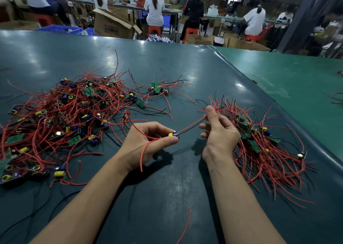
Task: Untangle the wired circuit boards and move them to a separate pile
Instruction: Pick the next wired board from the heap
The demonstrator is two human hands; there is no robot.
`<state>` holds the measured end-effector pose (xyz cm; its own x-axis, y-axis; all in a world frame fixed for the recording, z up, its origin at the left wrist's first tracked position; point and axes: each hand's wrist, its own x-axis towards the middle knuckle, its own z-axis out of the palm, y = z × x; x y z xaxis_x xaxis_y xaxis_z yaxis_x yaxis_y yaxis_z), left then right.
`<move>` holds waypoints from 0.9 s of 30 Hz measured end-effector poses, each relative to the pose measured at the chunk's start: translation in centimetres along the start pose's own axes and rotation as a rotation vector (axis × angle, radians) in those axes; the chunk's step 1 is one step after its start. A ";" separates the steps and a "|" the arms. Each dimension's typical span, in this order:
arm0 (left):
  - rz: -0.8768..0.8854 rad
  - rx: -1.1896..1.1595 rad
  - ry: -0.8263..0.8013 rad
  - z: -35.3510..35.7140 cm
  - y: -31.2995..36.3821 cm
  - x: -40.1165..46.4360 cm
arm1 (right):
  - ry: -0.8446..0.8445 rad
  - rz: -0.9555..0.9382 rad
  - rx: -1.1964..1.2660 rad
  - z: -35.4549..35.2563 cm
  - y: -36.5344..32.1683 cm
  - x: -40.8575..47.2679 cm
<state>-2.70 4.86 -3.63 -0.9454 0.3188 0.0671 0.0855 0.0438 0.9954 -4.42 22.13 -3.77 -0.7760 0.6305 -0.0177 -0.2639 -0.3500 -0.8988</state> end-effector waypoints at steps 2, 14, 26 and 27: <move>0.014 -0.003 0.033 0.0 -0.3 0.0 | 0.010 -0.019 -0.017 -0.1 0.1 0.2; 0.130 -0.007 0.172 0.3 -0.4 -0.3 | -0.104 0.002 -0.135 -0.2 0.6 0.7; 0.143 -0.050 0.187 0.3 -0.1 -0.4 | -0.167 0.211 0.146 0.3 -0.3 0.4; 0.145 -0.051 0.192 0.3 -0.1 -0.4 | -0.175 0.262 0.208 0.3 -0.4 0.4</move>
<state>-2.25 5.02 -3.83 -0.9672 0.1326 0.2167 0.2134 -0.0391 0.9762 -4.83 22.29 -3.25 -0.9142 0.3789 -0.1440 -0.1401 -0.6286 -0.7650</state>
